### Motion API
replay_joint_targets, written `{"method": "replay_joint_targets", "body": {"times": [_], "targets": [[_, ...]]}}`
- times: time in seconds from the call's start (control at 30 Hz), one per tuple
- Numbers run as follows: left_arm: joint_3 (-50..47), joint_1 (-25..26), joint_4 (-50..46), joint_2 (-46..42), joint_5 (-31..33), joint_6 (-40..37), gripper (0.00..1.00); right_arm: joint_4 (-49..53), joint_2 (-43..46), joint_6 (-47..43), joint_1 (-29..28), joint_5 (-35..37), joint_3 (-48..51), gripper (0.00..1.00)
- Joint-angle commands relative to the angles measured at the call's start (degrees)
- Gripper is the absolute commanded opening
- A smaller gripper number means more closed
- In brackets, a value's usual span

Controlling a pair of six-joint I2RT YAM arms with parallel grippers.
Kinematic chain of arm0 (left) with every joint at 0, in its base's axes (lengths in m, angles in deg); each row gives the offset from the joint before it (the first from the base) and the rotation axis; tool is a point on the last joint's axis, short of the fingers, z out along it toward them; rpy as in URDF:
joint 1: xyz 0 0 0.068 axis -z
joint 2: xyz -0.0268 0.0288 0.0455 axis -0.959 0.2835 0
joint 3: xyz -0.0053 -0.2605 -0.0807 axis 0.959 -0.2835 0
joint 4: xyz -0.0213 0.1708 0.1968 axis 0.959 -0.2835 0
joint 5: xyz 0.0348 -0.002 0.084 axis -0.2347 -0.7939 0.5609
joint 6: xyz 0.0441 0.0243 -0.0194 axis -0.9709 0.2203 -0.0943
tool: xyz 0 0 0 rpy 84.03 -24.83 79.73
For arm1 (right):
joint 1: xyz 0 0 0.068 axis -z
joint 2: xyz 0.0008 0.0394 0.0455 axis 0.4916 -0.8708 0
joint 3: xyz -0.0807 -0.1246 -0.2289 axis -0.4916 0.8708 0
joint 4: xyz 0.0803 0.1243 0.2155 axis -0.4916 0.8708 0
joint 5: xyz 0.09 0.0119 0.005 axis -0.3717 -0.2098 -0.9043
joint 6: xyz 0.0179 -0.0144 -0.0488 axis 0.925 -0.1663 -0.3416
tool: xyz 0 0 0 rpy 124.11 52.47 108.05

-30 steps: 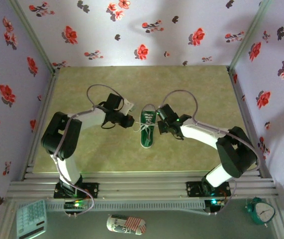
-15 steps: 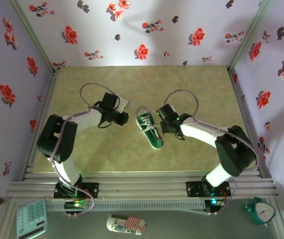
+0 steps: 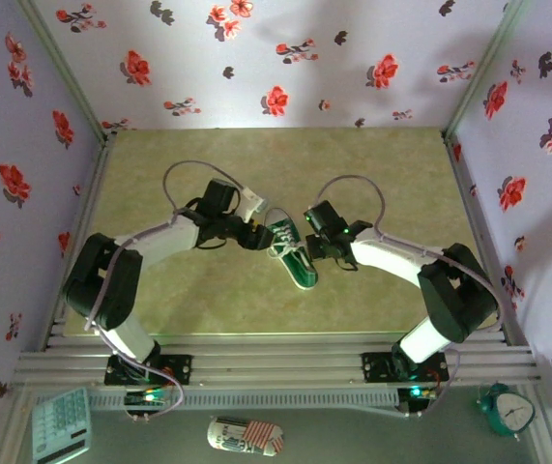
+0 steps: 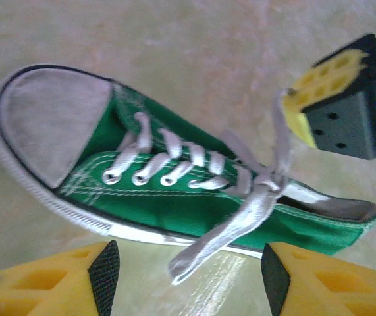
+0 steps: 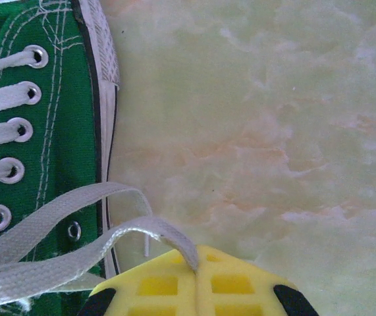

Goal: Tie the shoes

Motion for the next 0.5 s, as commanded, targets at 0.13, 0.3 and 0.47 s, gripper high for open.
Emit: {"method": "replay_joint_targets", "body": {"times": [0.13,0.3,0.47], "targets": [[6.0,2.1,-4.2,6.3,-4.0,-5.1,0.67,-0.7,-0.2,-0.8,0.0,-1.3,0.0,0.00],[8.9,2.9,-7.0,9.3,-4.9,-6.6,0.67,-0.6,-0.2,-0.9,0.0,-1.5,-0.1,0.00],[10.0,3.6,-7.8,11.4,-5.7,-6.9,0.62,-0.5,-0.3,-0.8,0.0,-1.3,-0.2,0.00]]}}
